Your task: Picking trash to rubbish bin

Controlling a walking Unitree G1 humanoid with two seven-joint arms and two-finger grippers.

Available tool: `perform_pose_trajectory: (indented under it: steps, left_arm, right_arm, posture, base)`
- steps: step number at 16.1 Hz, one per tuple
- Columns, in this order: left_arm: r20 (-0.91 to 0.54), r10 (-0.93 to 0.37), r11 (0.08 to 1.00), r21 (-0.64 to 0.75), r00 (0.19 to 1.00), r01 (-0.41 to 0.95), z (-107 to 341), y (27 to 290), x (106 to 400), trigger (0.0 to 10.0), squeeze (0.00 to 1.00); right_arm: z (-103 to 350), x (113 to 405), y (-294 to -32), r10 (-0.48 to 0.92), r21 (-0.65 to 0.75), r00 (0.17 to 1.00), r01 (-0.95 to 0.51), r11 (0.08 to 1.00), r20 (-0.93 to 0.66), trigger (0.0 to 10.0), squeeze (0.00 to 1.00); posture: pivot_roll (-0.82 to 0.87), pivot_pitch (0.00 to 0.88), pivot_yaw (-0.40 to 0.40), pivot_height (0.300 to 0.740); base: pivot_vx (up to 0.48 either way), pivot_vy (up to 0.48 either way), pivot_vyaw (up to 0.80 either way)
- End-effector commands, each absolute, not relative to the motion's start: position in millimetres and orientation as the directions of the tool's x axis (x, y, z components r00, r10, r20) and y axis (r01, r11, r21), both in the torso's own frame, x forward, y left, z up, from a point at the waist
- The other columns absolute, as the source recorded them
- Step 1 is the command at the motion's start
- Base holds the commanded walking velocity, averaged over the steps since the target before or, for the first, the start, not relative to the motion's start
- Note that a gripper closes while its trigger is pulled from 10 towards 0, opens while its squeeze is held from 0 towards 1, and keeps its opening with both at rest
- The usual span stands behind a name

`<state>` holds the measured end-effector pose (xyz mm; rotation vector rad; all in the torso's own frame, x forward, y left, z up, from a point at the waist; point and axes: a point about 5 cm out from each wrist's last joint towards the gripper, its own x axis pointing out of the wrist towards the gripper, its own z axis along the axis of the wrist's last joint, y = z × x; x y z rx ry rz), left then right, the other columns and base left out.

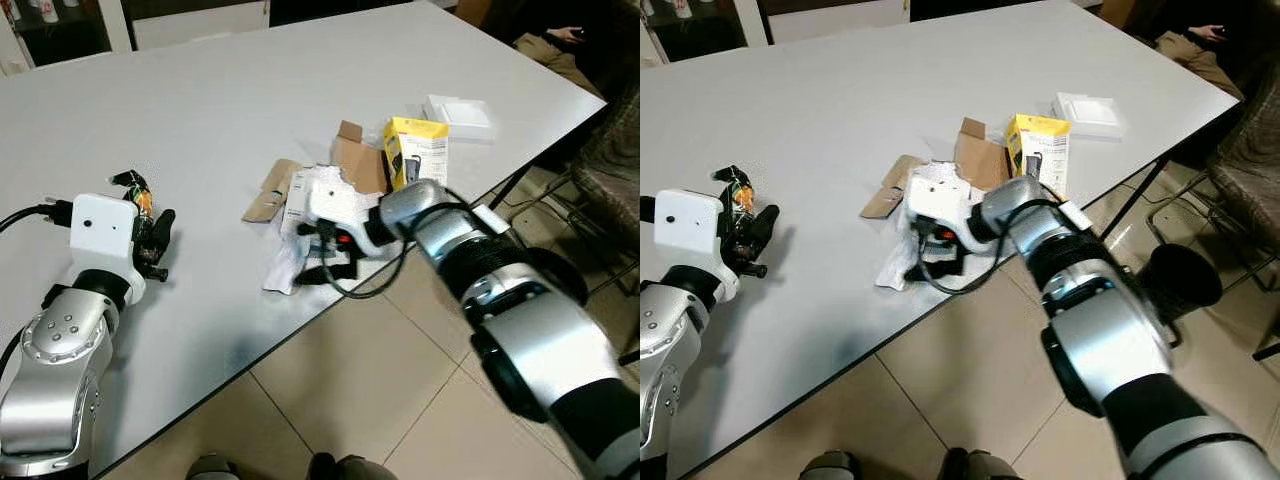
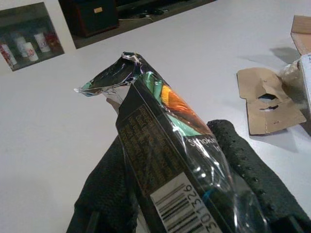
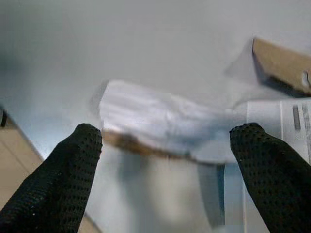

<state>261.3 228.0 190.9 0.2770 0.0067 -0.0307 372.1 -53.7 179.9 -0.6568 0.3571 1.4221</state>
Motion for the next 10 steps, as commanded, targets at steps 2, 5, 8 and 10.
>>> perform_pose_trajectory:
  steps: [2,5,8,10]
  left_arm:
    - [-0.008,-0.054,0.962,0.269,0.999,0.054,191.1,223.1,259.1,10.0,0.00]
    - [-0.006,-0.057,0.959,0.277,0.998,0.057,190.8,222.6,259.1,10.0,0.00]
    - [-0.005,-0.058,0.957,0.284,0.998,0.057,191.3,223.4,259.8,10.0,0.00]
    - [-0.005,-0.054,0.957,0.287,0.999,0.053,191.7,224.8,259.5,10.0,0.00]
  right_arm:
    - [184.7,371.1,-54.3,0.761,-0.254,0.108,-0.964,-0.077,-0.640,10.0,1.00]
    - [173.6,366.5,-45.0,0.756,-0.364,0.145,-0.922,-0.130,-0.638,10.0,1.00]
    - [165.4,362.6,-37.8,0.765,-0.448,0.181,-0.880,-0.155,-0.618,10.0,0.00]
    - [158.7,361.9,-33.4,0.762,-0.472,0.219,-0.872,-0.127,-0.609,10.0,0.00]
  posture:
    - [0.17,0.113,-0.186,0.740]
    - [0.17,0.107,-0.186,0.740]
    - [0.18,0.114,-0.185,0.740]
    - [0.18,0.116,-0.187,0.740]
  base:
    - [0.000,0.000,0.00]
    - [0.000,0.000,0.00]
    - [0.000,0.000,0.00]
    - [0.000,0.000,0.00]
